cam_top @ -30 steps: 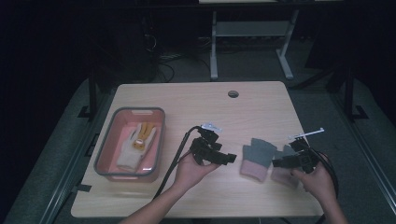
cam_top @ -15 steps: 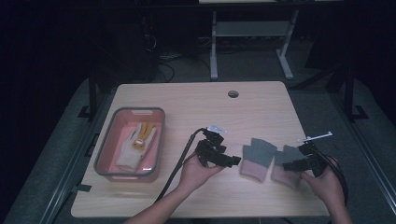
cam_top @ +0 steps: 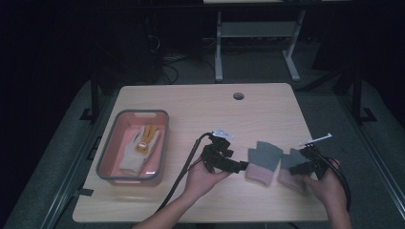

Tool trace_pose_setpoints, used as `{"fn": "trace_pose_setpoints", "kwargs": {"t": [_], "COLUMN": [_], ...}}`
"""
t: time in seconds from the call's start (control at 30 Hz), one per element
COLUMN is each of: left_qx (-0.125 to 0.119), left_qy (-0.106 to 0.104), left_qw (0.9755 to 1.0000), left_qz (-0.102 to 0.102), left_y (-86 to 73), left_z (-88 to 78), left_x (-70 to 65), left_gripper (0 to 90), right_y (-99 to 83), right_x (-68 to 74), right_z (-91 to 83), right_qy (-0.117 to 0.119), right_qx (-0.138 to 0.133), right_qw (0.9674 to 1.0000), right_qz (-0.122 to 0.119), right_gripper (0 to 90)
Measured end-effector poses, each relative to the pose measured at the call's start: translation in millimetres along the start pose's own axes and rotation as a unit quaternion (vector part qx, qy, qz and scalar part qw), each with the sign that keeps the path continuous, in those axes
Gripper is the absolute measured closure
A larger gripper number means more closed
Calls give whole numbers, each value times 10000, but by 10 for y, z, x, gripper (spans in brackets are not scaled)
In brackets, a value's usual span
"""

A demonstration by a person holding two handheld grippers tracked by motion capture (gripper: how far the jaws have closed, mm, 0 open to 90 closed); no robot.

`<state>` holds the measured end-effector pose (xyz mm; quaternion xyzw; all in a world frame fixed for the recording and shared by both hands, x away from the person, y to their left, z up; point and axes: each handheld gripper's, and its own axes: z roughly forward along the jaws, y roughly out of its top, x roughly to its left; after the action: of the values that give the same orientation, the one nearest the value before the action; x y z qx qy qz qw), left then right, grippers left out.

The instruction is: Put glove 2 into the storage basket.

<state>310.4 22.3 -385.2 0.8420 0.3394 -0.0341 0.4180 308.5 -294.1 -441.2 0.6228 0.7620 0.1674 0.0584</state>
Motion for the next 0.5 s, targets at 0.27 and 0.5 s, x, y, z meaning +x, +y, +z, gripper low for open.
{"fn": "trace_pose_setpoints", "kwargs": {"t": [0.27, 0.5], "left_qx": [57, 72], "left_qy": [-62, -125], "left_qw": [10000, 9999], "left_qz": [-11, -34], "left_y": [-39, -37], "left_z": [54, 100], "left_x": [-33, -54], "left_gripper": [270, 270], "right_y": [-13, -46], "right_x": [22, -32], "right_z": [6, 5], "right_qy": [24, 251], "right_qx": [-160, -327], "right_qw": [9998, 9989], "right_qz": [68, 218], "right_gripper": [711, 763]}}
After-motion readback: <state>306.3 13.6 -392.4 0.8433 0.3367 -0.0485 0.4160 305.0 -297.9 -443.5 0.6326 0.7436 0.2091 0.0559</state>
